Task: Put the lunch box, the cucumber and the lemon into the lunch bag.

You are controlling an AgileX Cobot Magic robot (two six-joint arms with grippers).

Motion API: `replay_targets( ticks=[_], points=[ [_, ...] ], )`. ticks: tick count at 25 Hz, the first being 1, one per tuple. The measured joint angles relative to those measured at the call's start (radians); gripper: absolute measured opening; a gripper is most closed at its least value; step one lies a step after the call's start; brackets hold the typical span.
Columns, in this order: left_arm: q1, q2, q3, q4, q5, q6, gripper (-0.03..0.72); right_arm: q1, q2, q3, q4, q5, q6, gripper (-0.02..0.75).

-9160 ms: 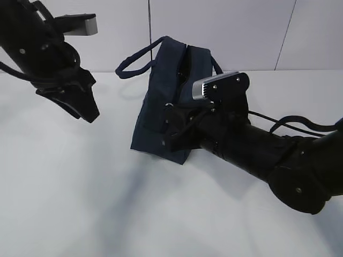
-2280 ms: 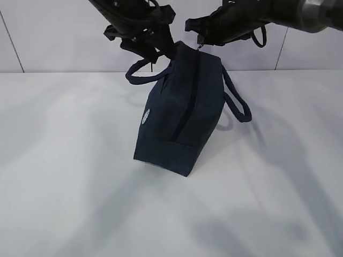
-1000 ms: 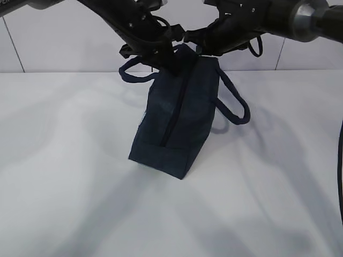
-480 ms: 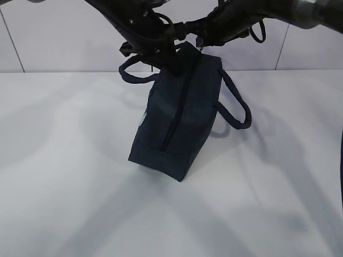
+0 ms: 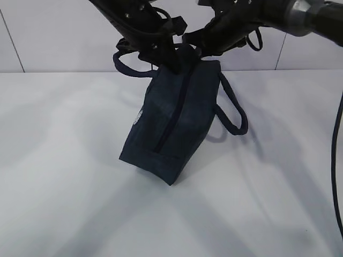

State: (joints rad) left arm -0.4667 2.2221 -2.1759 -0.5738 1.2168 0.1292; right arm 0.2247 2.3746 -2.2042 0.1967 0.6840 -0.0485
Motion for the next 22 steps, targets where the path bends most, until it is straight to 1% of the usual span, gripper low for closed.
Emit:
replay_targets(
  ticks=[8, 22],
  points=[
    [-0.008, 0.000, 0.003, -0.017, 0.002, 0.000, -0.012, 0.001, 0.028, -0.002, 0.006, -0.004, 0.000, 0.000],
    [-0.010, 0.000, 0.003, -0.029, 0.017, 0.000, -0.012, 0.001, 0.086, -0.005, 0.053, 0.011, 0.002, 0.000]
  ],
)
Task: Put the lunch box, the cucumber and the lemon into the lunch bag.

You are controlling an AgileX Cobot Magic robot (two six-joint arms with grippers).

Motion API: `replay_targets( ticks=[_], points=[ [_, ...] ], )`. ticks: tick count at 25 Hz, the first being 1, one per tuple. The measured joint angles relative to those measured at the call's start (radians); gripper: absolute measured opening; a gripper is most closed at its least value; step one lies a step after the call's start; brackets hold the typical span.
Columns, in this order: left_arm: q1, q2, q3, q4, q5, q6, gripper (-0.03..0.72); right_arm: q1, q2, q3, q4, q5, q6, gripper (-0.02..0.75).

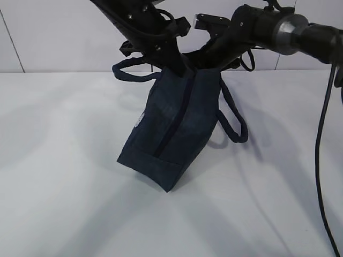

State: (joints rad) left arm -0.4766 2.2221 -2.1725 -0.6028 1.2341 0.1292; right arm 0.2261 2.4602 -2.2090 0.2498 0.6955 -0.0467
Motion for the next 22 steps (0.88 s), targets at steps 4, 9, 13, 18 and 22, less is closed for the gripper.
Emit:
replay_targets(
  ticks=[4, 9, 13, 18, 22],
  points=[
    [0.000, 0.000, 0.000, 0.012, 0.003, 0.000, -0.012, 0.000, 0.000, 0.000, 0.000, 0.006, 0.000, 0.000],
    [-0.002, -0.002, 0.010, 0.034, 0.008, 0.000, -0.012, -0.002, 0.000, 0.000, -0.005, 0.035, 0.000, 0.000],
    [-0.002, -0.018, 0.065, 0.043, -0.002, 0.000, -0.013, -0.002, 0.001, 0.000, -0.029, 0.069, 0.000, 0.000],
    [-0.002, -0.021, 0.099, 0.038, -0.016, 0.000, -0.013, -0.002, 0.006, 0.000, -0.035, 0.076, 0.000, 0.000],
    [-0.002, -0.021, 0.099, 0.045, -0.019, 0.002, -0.013, -0.004, 0.015, 0.000, 0.007, 0.070, -0.005, 0.000]
  ],
)
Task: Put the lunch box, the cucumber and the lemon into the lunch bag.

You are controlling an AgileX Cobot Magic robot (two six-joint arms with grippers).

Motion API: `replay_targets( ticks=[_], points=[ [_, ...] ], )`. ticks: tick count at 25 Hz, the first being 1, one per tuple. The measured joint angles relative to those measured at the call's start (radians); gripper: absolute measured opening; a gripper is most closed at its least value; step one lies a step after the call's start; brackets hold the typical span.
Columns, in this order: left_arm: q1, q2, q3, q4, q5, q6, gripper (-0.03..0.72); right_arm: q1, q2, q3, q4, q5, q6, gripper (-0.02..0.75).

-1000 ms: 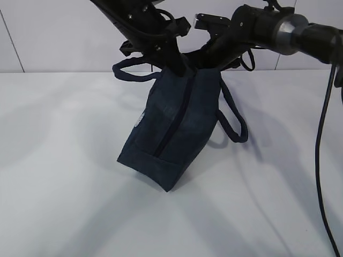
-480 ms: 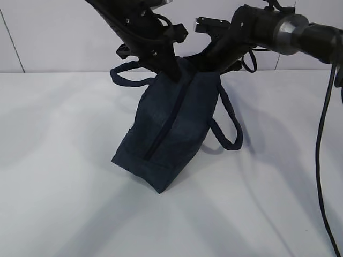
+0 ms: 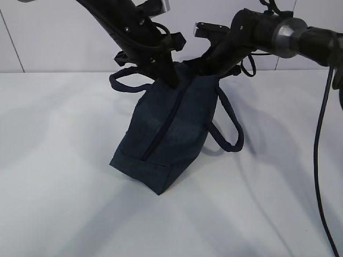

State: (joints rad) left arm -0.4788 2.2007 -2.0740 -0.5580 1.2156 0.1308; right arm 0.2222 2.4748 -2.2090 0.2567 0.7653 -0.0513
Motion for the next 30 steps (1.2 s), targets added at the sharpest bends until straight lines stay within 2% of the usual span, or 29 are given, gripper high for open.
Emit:
replay_targets(
  ticks=[4, 12, 15, 21, 23, 27, 30],
  points=[
    [0.000, 0.000, 0.000, 0.008, 0.000, 0.000, -0.013, -0.002, 0.000, 0.000, 0.012, -0.010, -0.023, 0.000],
    [0.000, -0.006, 0.000, 0.060, 0.005, 0.002, -0.013, -0.002, 0.000, -0.071, -0.038, 0.094, -0.036, 0.020],
    [0.000, -0.006, 0.000, 0.072, 0.005, 0.002, -0.013, -0.002, 0.000, -0.115, -0.047, 0.125, -0.040, 0.097],
    [0.000, -0.006, 0.000, 0.087, 0.005, 0.002, -0.013, -0.002, -0.002, -0.152, -0.051, 0.180, -0.042, 0.316],
    [0.000, -0.006, 0.000, 0.104, 0.005, 0.002, -0.013, -0.002, -0.017, -0.152, -0.078, 0.196, -0.040, 0.361],
    [0.000, -0.006, 0.000, 0.155, 0.005, -0.009, -0.008, -0.002, -0.073, -0.153, -0.180, 0.245, -0.040, 0.387],
    [0.000, -0.006, 0.000, 0.189, 0.005, -0.021, 0.005, -0.002, -0.114, -0.159, -0.242, 0.341, -0.040, 0.391]
  ],
)
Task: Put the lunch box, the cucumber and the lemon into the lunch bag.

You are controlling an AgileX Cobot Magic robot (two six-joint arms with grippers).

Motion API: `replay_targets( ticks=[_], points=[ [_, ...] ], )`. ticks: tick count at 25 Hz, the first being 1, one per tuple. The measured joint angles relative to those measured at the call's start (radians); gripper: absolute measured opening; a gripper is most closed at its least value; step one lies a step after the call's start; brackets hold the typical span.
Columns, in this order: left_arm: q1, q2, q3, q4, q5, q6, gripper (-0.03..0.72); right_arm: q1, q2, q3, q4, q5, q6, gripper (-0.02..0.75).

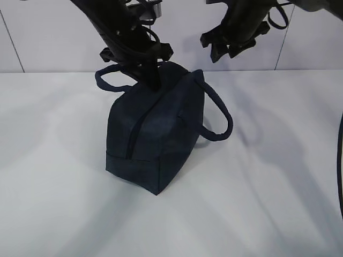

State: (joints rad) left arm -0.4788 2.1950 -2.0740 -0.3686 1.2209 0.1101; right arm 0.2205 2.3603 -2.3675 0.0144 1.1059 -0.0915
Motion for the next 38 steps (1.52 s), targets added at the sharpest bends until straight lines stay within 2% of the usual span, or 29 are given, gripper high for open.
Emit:
replay_targets(
  ticks=[3, 5, 8, 11, 18, 29, 32, 38],
  points=[
    [0.000, 0.000, 0.000, 0.018, 0.000, -0.018, 0.058, 0.000, -0.030, 0.000, -0.036, 0.103, 0.000, 0.391],
    [0.000, 0.000, 0.000, 0.024, 0.003, -0.039, 0.128, 0.000, -0.044, 0.000, -0.050, 0.126, 0.000, 0.391],
    [0.000, -0.002, 0.000, 0.044, 0.008, -0.048, 0.274, 0.000, -0.073, -0.002, -0.057, 0.136, 0.000, 0.391],
    [0.000, -0.019, 0.000, 0.088, 0.011, -0.053, 0.354, 0.000, -0.101, -0.002, -0.057, 0.141, 0.000, 0.391],
    [0.012, -0.088, 0.000, 0.134, 0.018, -0.054, 0.377, 0.000, -0.229, 0.076, -0.057, 0.146, 0.000, 0.392],
    [0.017, -0.207, 0.006, 0.196, 0.023, -0.055, 0.365, 0.000, -0.541, 0.431, -0.055, 0.146, 0.008, 0.391],
    [0.017, -0.278, 0.065, 0.213, 0.023, -0.055, 0.356, 0.000, -0.637, 0.537, -0.055, 0.146, 0.011, 0.391],
    [0.017, -0.481, 0.264, 0.252, 0.025, -0.062, 0.354, 0.000, -0.813, 0.743, -0.039, 0.146, 0.035, 0.390]
  ],
)
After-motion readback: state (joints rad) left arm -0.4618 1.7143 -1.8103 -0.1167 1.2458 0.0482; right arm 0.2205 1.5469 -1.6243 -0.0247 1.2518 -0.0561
